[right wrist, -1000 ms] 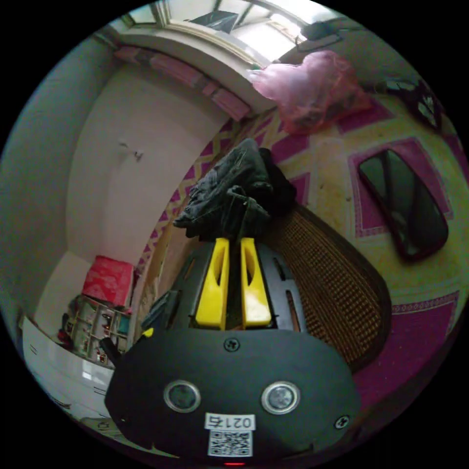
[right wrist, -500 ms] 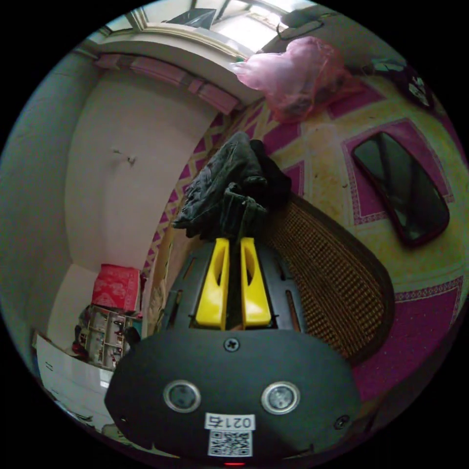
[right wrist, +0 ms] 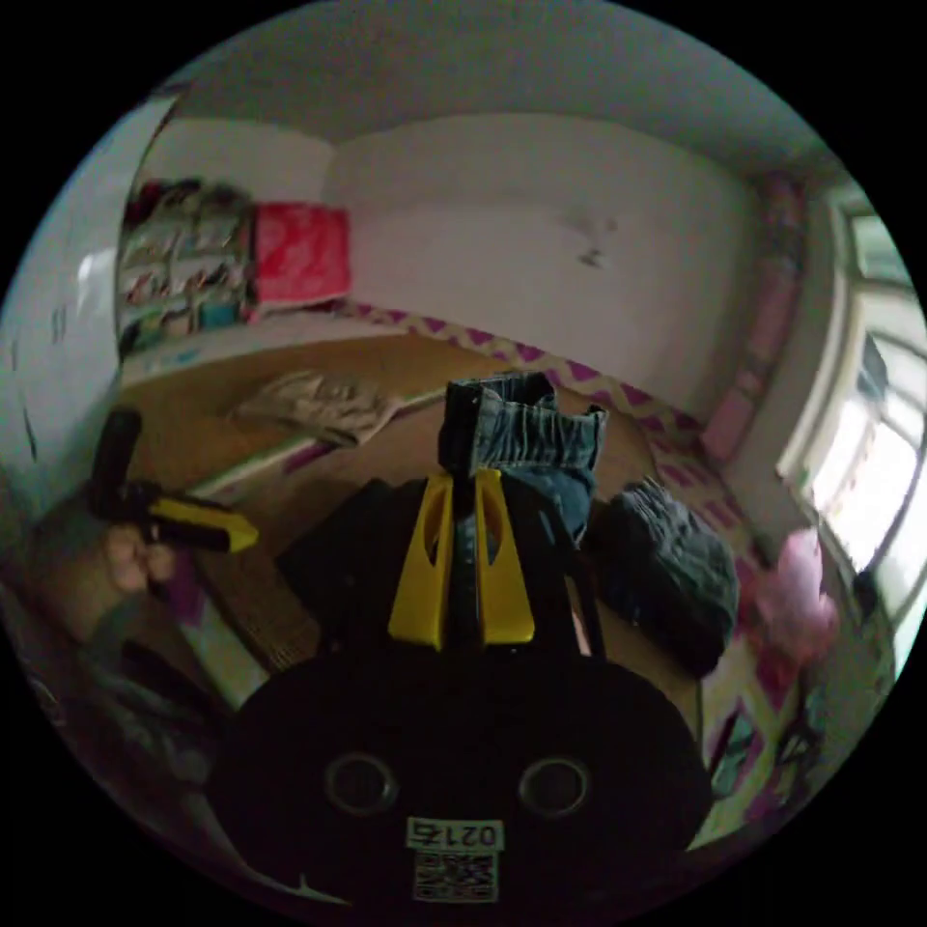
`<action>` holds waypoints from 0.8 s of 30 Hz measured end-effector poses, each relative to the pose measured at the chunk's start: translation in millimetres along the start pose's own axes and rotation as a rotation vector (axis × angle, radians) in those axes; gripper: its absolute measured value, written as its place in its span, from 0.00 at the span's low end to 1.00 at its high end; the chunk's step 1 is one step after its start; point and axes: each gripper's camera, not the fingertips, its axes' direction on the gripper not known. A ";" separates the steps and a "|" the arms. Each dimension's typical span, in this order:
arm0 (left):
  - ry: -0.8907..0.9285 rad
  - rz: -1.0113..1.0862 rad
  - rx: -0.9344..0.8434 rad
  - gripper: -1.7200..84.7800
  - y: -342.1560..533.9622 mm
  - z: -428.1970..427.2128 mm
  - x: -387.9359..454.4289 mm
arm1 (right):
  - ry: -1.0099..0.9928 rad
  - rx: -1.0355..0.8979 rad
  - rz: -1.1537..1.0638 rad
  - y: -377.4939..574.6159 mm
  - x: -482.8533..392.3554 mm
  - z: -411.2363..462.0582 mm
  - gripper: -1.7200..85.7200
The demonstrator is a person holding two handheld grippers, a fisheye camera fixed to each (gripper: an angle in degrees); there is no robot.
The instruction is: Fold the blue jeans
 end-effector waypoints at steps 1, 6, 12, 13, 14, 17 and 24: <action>-0.005 -0.011 0.008 0.01 0.5 -8.3 -4.2 | -0.002 -0.010 -0.061 4.2 -37.3 15.9 0.04; -0.022 -0.111 0.019 0.01 -4.4 -59.2 -44.7 | -0.041 -0.296 -0.425 121.1 -282.7 212.9 0.04; -0.052 -0.145 0.032 0.02 -40.2 -95.2 -76.7 | -0.029 -0.190 -0.302 173.1 -295.6 216.1 0.05; -0.045 -0.152 0.039 0.02 -46.1 -96.5 -80.2 | -0.040 -0.204 -0.313 181.5 -300.7 223.6 0.05; -0.039 -0.173 0.050 0.03 -59.6 -97.7 -88.3 | -0.073 -0.269 -0.360 205.0 -316.0 249.2 0.06; -0.029 -0.229 0.050 0.09 -92.4 -96.8 -112.9 | -0.131 -0.318 -0.394 260.4 -321.2 273.3 0.09; 0.070 -0.397 -0.046 0.20 -150.8 -94.6 -182.8 | -0.282 -0.249 0.194 303.2 -28.0 207.5 0.19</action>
